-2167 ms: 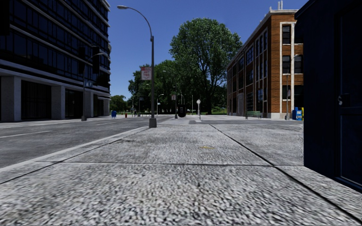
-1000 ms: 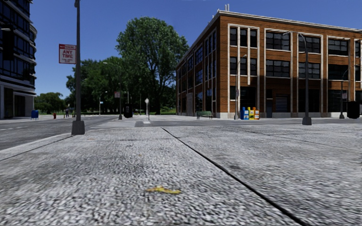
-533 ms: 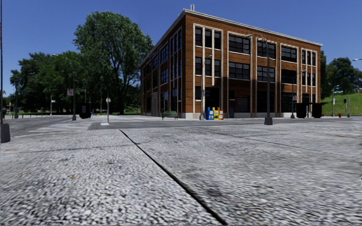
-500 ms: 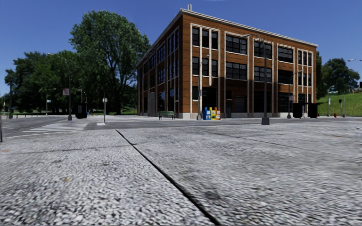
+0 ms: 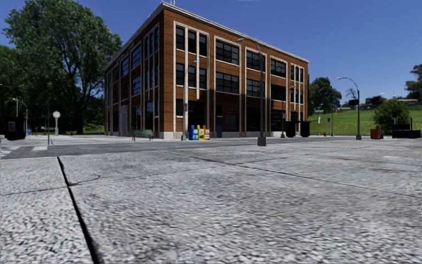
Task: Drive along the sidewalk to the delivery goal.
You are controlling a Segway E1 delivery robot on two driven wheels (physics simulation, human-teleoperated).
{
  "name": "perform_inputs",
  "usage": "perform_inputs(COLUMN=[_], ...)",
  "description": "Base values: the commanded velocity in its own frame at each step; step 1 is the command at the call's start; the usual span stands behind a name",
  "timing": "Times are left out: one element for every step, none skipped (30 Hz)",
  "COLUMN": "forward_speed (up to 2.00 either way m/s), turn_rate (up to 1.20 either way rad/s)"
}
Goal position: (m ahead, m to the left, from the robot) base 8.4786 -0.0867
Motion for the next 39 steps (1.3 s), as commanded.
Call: perform_inputs(forward_speed=[2.0,2.0,2.0,2.0,2.0,2.0,2.0,2.0,2.0,2.0,2.0,2.0,2.0,2.0,2.0,2.0,2.0,2.0,2.0,2.0,2.0,2.0,2.0,2.0,2.0,2.0,2.0,2.0,2.0,2.0,2.0,2.0,2.0,2.0,2.0,2.0,2.0,2.0,2.0], turn_rate=[-0.56,-0.51,-0.08,0.0,0.0,0.0,0.0,0.0,0.0,0.0,0.0,0.0,0.0,0.0,0.0,0.0,0.0,0.0,0.0,0.0,0.0,0.0,0.0,0.0,0.0,0.0,0.0,0.0,0.0,0.0,0.0,0.0,0.0,0.0,0.0,0.0,0.0,0.0,0.0])
